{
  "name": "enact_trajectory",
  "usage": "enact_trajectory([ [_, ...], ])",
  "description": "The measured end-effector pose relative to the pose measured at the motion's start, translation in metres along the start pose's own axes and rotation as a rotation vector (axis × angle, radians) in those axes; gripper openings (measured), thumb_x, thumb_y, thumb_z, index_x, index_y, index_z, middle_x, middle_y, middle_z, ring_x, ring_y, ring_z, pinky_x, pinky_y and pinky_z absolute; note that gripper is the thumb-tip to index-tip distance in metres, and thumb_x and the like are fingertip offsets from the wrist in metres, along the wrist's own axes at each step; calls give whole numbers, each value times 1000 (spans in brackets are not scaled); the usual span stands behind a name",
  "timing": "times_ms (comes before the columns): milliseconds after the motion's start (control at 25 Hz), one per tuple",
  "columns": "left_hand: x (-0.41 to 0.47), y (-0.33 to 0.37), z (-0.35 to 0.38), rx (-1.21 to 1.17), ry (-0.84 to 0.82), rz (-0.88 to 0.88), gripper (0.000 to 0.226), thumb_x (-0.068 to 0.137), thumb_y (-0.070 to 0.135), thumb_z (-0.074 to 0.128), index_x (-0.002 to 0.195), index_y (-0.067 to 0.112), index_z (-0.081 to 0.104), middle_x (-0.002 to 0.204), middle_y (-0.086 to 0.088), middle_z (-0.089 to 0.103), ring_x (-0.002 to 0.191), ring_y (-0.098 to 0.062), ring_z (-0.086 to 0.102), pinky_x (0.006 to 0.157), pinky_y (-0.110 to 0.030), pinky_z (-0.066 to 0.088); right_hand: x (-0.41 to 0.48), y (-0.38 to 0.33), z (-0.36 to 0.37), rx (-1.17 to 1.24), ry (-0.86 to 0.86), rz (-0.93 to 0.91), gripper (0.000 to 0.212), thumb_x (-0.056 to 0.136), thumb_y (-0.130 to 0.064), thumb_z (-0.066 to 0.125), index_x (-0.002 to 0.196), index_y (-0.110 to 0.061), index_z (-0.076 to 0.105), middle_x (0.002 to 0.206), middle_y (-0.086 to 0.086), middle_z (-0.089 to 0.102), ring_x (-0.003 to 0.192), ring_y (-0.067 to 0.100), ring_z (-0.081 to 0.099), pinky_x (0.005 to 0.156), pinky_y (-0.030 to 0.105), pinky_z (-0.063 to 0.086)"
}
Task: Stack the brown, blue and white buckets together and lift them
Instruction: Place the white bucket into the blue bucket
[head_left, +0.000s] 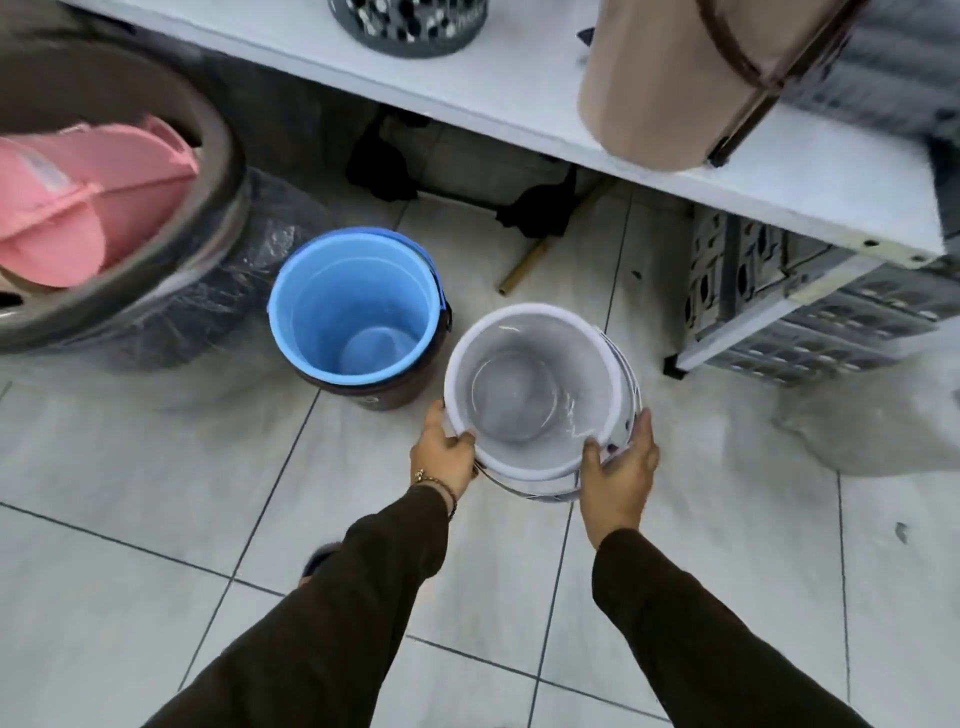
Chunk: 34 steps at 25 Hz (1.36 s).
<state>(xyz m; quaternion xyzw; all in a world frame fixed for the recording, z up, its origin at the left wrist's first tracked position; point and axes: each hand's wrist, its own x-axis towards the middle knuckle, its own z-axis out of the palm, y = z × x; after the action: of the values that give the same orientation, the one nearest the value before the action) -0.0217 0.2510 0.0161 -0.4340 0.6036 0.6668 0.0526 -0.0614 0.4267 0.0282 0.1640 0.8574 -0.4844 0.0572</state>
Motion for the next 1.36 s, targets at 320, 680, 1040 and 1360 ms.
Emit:
enact_trajectory([
  [320, 13, 139, -101, -195, 28, -31, 59, 95, 7, 50, 146, 31, 31, 106, -19, 66, 82, -37, 69, 63, -38, 61, 16, -191, 70, 74, -76, -226, 75, 91, -2, 58, 155, -27, 26, 151, 3, 32, 98, 15, 64, 95, 33, 56],
  [680, 67, 167, -204, -326, 185, 20, 50, 92, 6, 54, 134, 31, 42, 96, -4, 67, 57, -23, 74, 52, -32, 62, 7, -261, 178, 73, -145, -469, 81, 89, -4, 60, 156, -28, 21, 146, -2, 32, 99, 4, 64, 86, 25, 57],
  [1040, 153, 91, -239, 28, 175, -260, 58, 91, 18, 54, 143, 33, 33, 119, -22, 62, 76, -40, 69, 70, -54, 62, 23, -164, 285, -181, -331, -101, 88, 80, 3, 70, 154, -19, 27, 148, 12, 37, 132, 28, 46, 108, 30, 36],
  [1360, 219, 49, -244, 101, 235, -259, 87, 86, 17, 69, 152, 14, 13, 141, -19, 49, 121, -38, 54, 108, -50, 44, 80, -136, 310, -167, -508, 398, 99, 78, -40, 80, 152, -5, 25, 153, 16, 40, 131, 32, 48, 107, 40, 40],
])
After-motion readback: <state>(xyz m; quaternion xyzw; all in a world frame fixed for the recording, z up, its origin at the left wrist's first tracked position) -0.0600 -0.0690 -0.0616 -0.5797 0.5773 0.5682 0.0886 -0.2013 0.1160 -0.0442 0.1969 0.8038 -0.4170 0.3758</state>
